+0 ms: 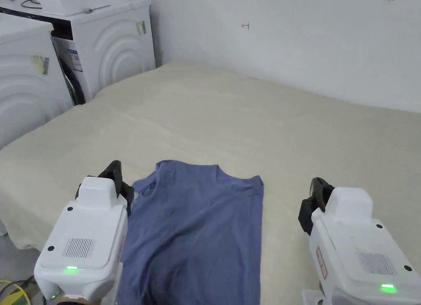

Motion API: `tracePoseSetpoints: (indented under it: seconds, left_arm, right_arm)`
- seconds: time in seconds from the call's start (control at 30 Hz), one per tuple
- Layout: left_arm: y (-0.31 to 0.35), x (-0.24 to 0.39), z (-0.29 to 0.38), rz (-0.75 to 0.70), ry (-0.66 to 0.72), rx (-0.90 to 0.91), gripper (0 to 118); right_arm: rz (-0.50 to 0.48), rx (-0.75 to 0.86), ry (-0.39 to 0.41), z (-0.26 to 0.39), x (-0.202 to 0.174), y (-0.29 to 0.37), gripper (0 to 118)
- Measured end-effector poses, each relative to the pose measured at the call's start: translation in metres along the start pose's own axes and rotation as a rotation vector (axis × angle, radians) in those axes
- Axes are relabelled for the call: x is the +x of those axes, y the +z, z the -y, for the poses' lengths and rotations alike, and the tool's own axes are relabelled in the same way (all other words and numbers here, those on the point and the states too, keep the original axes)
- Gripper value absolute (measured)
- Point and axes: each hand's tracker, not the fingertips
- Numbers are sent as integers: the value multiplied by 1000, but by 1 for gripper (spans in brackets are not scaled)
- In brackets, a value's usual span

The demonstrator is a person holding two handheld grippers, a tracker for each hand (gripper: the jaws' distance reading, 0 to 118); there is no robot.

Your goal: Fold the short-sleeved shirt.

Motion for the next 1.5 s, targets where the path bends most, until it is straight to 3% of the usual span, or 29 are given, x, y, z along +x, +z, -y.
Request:
tracePoseSetpoints:
  seconds: [0.2,0.43,0.67,0.9,0.93,1.0,1.03,1.07,1.13,1.17,1.4,1.47,1.5]
  left_arm:
    - [2,-13,8,-28,9,-22,1]
    - [-12,-15,13,43,140,-105,1]
    - [-51,4,21,147,150,-288,1]
    - [-108,41,47,260,178,-582,4]
    - [-115,46,53,268,187,-608,7]
    - [-129,56,62,293,178,-692,26]
    - [-136,62,69,303,173,-724,43]
    - [-140,69,73,309,154,-777,70]
    - [-151,81,85,307,117,-849,100]
    - [-156,87,92,302,100,-889,108]
    - [-163,110,115,298,87,-991,109]
    - [-165,117,122,315,54,-1047,96]
    - [-165,120,124,324,42,-1064,82]
  right_arm:
    - [-23,-10,9,3,-5,-1,0]
    - [-11,-15,19,3,6,1,0]
    - [13,-37,31,7,16,0,0]
    - [46,-68,37,15,30,-7,0]
    - [50,-73,37,16,33,-8,0]
    - [61,-80,40,18,38,-11,0]
    - [68,-85,39,19,41,-12,0]
    - [73,-89,35,21,45,-13,0]
    - [87,-98,30,22,49,-14,0]
    - [95,-103,27,23,52,-14,0]
    - [140,-134,17,33,72,-11,0]
    - [152,-143,12,35,76,-10,0]
    - [157,-146,9,36,78,-9,0]
